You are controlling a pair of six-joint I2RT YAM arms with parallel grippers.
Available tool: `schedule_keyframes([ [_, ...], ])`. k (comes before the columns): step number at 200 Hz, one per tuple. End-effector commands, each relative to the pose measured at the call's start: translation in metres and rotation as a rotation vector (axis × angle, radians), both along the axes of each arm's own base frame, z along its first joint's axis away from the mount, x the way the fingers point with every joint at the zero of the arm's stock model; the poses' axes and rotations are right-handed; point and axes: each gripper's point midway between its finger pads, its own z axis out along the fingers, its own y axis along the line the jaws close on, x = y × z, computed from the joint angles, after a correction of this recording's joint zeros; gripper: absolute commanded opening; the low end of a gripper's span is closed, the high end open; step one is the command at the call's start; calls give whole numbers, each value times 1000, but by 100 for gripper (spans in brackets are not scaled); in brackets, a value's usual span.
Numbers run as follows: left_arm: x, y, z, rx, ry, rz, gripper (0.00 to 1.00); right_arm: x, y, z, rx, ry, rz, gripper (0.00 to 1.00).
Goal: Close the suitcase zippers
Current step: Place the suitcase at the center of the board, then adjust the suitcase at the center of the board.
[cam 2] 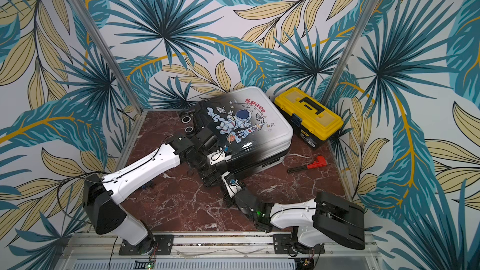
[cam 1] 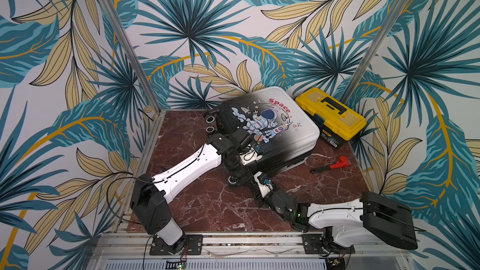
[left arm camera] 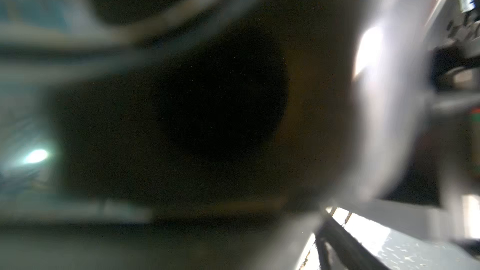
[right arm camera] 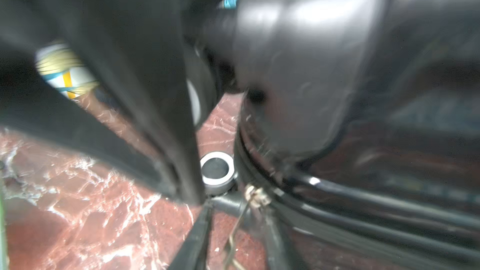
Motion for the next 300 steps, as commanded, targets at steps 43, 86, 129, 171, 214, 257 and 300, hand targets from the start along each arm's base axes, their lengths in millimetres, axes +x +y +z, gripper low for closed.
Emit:
schedule_keyframes([
  [43, 21, 31, 83, -118, -318, 31, 99, -14, -45, 12, -198, 58, -8, 64],
  [86, 73, 95, 125, -37, -503, 221, 99, -15, -69, 45, -211, 43, -29, 71],
  [129, 146, 153, 122, 43, -516, 335, 99, -8, -81, 71, -163, 76, -40, 75],
  [171, 203, 159, 90, 78, -515, 226, 99, -2, -110, 75, -205, 165, -83, 78],
  [214, 260, 176, 73, 94, -552, 221, 99, 6, -127, 79, -133, 232, -150, 80],
  [257, 294, 181, 67, 80, -571, 223, 99, 10, -134, 77, -148, 246, -198, 80],
  [300, 301, 172, 56, -23, -532, 180, 100, 11, -132, 73, -111, 275, -207, 80],
])
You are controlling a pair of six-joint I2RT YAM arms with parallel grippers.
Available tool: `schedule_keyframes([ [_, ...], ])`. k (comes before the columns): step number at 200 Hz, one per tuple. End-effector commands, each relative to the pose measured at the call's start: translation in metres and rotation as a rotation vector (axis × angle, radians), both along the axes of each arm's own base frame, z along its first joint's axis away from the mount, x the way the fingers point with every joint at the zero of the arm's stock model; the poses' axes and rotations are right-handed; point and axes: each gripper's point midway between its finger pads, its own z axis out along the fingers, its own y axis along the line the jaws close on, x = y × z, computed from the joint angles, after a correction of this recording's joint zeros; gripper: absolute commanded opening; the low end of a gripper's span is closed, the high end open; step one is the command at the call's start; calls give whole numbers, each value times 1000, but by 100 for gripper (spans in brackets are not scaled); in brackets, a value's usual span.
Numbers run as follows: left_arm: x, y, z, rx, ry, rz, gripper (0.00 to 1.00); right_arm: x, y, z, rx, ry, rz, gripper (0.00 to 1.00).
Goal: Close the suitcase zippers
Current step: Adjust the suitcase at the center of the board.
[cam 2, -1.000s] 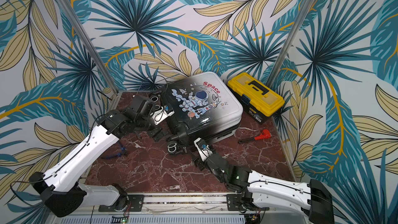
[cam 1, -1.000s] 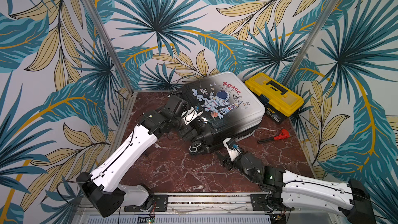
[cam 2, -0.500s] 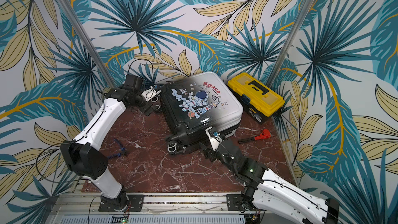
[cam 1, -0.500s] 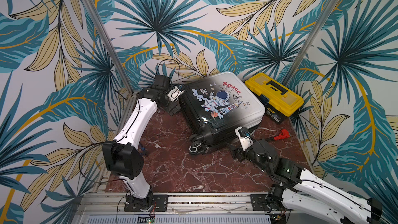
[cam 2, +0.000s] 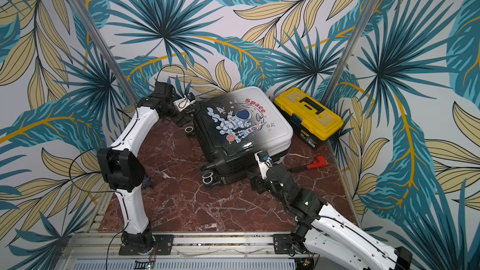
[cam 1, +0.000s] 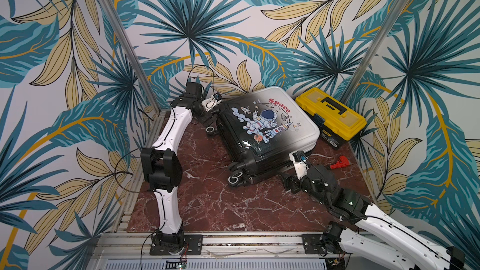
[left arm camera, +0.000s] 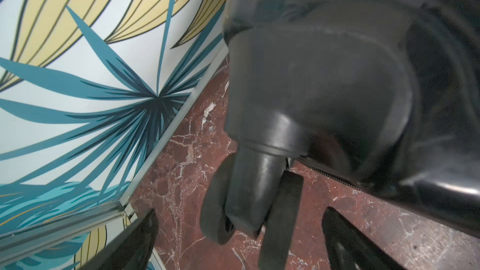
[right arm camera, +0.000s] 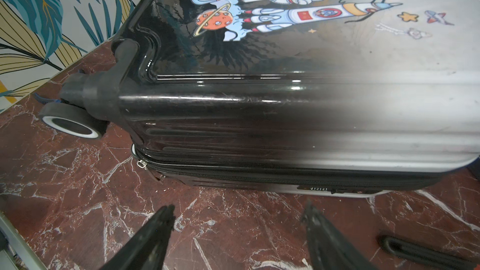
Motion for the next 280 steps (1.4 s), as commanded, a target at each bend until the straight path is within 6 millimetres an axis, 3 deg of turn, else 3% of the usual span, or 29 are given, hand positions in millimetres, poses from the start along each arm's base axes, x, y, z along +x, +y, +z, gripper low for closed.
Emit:
schedule_keyframes([
  [1, 3, -9, 4, -58, -14, -67, 99, -1, -1, -3, 28, 33, -25, 80],
  [28, -3, -16, -13, -71, 25, -122, 95, 8, -14, -4, 81, 70, -122, 79],
  [64, 1, -9, -27, -60, 51, -103, 74, 11, -18, -2, 117, 75, -156, 79],
  [129, -6, -11, -23, -137, 65, -113, 43, 28, -20, 15, 204, 30, -214, 80],
  [151, -16, -13, -21, -171, 85, -96, 40, 39, -22, 21, 242, 14, -255, 79],
  [182, -45, -10, -21, -224, 142, -14, 40, 58, -24, 30, 338, -11, -304, 76],
  [210, -80, -14, -17, -276, 182, 33, 40, 76, -21, 23, 421, 37, -325, 76],
  [280, -170, -23, -33, -295, 275, 156, 42, 116, -4, 13, 442, 113, -240, 77],
])
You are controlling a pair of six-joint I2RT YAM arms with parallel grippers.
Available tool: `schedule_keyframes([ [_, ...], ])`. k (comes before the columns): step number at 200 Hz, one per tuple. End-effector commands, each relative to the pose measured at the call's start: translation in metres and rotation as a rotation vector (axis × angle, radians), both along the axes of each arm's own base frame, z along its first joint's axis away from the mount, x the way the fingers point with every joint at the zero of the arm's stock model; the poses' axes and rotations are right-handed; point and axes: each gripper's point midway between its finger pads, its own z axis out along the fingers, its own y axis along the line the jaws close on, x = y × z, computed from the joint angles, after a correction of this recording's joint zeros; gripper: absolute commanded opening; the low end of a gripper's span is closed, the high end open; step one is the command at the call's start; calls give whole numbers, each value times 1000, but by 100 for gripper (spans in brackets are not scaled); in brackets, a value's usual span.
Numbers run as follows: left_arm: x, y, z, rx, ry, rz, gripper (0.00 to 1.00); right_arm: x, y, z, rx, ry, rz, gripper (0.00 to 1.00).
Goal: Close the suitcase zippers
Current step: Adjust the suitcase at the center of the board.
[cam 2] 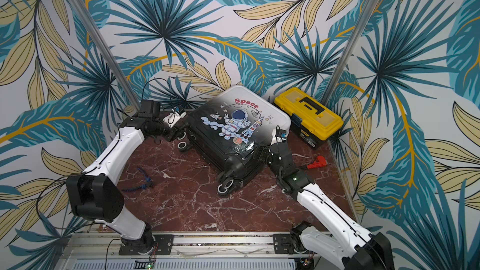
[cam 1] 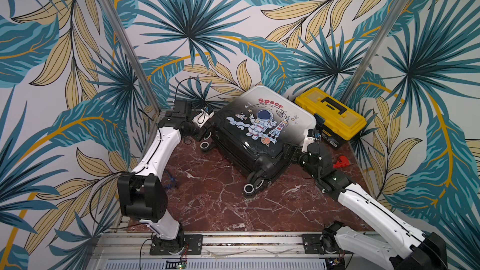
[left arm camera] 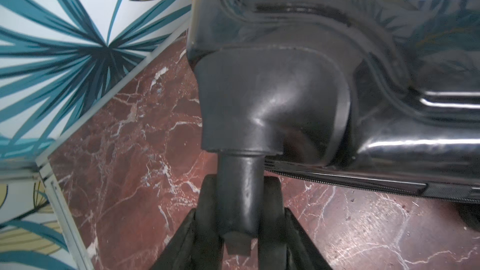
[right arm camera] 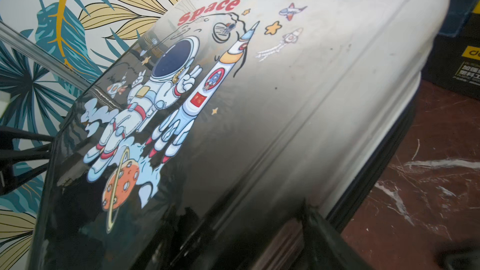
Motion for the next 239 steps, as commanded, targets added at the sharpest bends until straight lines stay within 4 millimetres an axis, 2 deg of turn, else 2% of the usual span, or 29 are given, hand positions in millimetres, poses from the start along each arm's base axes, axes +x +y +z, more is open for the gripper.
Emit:
schedule_keyframes([
  [1, -53, -23, -20, -85, 166, 17, 42, 7, 32, 2, 49, 12, 164, 77],
  [21, -74, -33, -12, -155, 182, 59, 42, 20, 31, -7, 30, 49, 192, 77],
  [32, -85, -44, -8, -213, 204, 65, 43, 28, 31, -10, 17, 62, 208, 77],
  [58, -106, -58, -9, -272, 254, 142, 42, 49, 36, -11, 10, 77, 270, 76],
  [76, -118, -63, -6, -295, 267, 192, 43, 60, 43, -11, 2, 88, 334, 75],
  [101, -132, -68, 3, -372, 283, 278, 43, 77, 45, -13, -21, 95, 366, 74],
  [136, -145, -95, 14, -445, 327, 324, 43, 104, 54, -12, 1, 98, 446, 72],
  [183, -139, -115, 21, -534, 344, 428, 45, 139, 56, -16, -9, 110, 523, 70],
  [196, -133, -111, 21, -558, 316, 482, 46, 144, 54, -13, -23, 105, 533, 71],
  [216, -124, -103, 20, -574, 287, 546, 44, 149, 41, -7, -63, 91, 516, 72],
  [229, -119, -99, 19, -574, 279, 573, 44, 151, 27, 0, -94, 65, 488, 75],
  [239, -115, -94, 19, -577, 272, 598, 44, 146, 13, 0, -106, 86, 457, 77],
])
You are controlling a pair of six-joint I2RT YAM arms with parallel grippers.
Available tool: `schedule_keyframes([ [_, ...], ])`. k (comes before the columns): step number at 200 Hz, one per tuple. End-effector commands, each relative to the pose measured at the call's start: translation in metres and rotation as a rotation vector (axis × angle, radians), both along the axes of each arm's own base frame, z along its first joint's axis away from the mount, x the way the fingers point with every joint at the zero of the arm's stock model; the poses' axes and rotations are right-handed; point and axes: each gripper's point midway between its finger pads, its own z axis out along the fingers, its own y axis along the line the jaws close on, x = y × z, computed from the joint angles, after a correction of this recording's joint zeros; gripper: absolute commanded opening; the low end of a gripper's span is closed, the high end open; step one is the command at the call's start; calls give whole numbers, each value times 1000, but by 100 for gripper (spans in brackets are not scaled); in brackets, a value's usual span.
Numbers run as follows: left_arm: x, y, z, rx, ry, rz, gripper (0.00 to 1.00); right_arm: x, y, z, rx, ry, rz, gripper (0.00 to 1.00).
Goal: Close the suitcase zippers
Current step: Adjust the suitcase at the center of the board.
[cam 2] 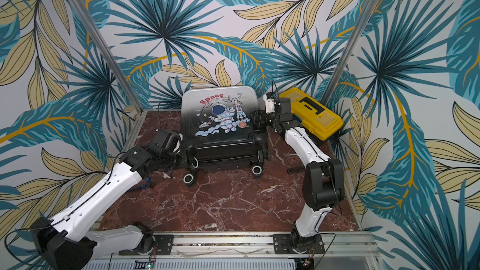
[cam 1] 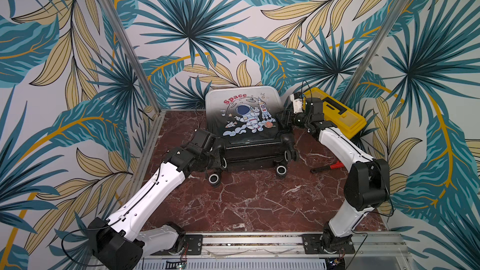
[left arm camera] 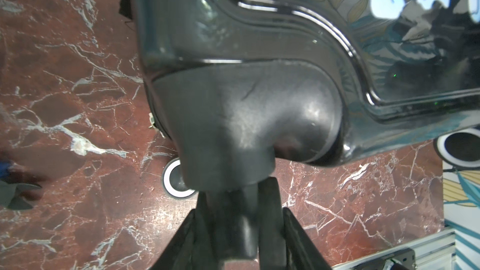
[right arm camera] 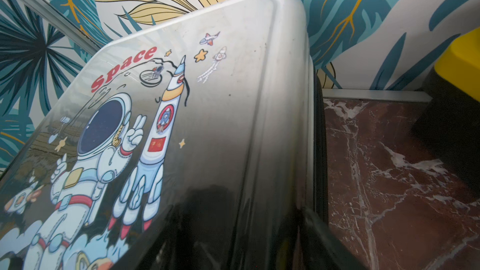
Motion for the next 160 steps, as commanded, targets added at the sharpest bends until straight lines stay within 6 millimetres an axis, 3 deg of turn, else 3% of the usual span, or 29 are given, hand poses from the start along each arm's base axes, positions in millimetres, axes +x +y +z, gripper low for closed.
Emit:
schedule_keyframes([
  [1, 26, -19, 23, -102, -123, -4, 44, -25, 3, -5, -22, 52, 94, 78],
  [42, 39, 4, 22, -100, -121, 46, 43, -53, -56, 26, -31, -47, -52, 82],
  [70, 47, 12, 29, -82, -151, 59, 42, -89, -88, 29, 24, -70, -120, 83],
  [103, 58, 23, 45, -60, -203, 61, 41, -130, -84, -5, 81, -14, -108, 78],
  [160, 73, 37, 51, -73, -201, 25, 41, -162, -69, -64, 272, 35, -114, 70],
])
